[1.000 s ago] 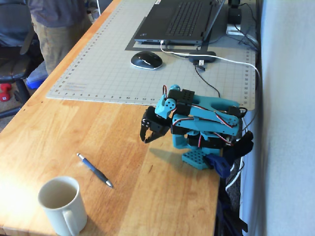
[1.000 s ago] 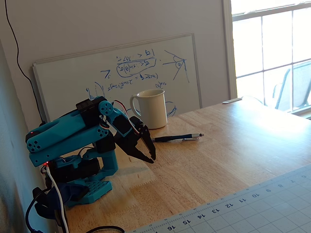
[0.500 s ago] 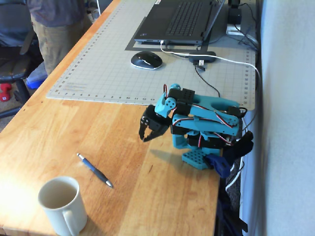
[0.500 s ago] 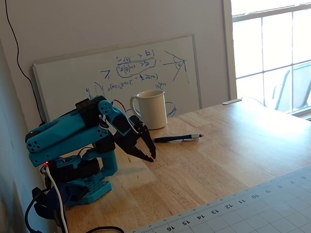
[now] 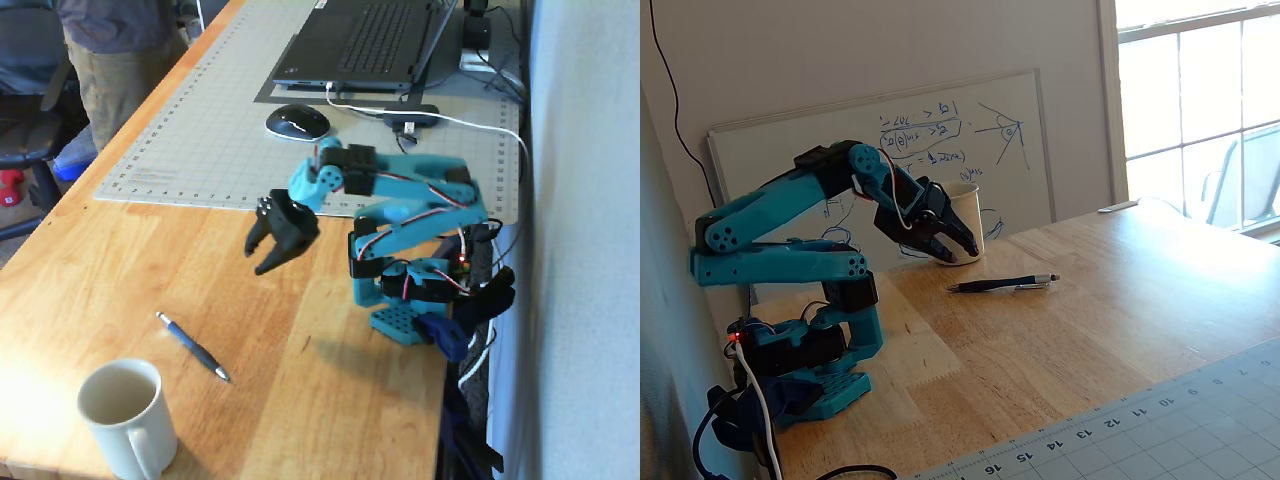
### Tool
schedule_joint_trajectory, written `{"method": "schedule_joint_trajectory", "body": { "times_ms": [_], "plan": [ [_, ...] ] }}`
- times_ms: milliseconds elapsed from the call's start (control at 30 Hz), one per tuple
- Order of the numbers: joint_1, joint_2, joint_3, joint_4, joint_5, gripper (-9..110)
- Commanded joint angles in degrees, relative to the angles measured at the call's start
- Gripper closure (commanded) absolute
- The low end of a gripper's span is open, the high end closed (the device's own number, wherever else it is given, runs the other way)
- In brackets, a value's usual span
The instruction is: Grasp a pen and put it in a mug.
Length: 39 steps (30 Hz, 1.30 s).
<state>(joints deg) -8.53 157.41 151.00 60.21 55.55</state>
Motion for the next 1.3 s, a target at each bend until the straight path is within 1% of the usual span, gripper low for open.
{"method": "schedule_joint_trajectory", "body": {
  "times_ms": [0, 167, 333, 433, 567, 700, 833, 1100, 1267],
  "plan": [
    [-2.55, -13.45, -11.95, -2.64, 19.25, 78],
    [-6.42, -27.95, -22.41, -2.72, 38.41, 71],
    [-9.84, -41.22, -34.37, -2.72, 55.37, 67],
    [-11.78, -49.22, -41.48, -2.72, 63.37, 67],
    [-13.54, -59.77, -50.54, -2.72, 70.49, 67],
    [-13.71, -68.64, -58.54, -2.72, 73.92, 67],
    [-13.18, -74.27, -62.84, -2.72, 74.0, 67],
    [-9.14, -79.19, -63.37, -2.81, 73.3, 67],
    [-8.79, -83.94, -64.86, -4.48, 73.92, 68]
  ]
}}
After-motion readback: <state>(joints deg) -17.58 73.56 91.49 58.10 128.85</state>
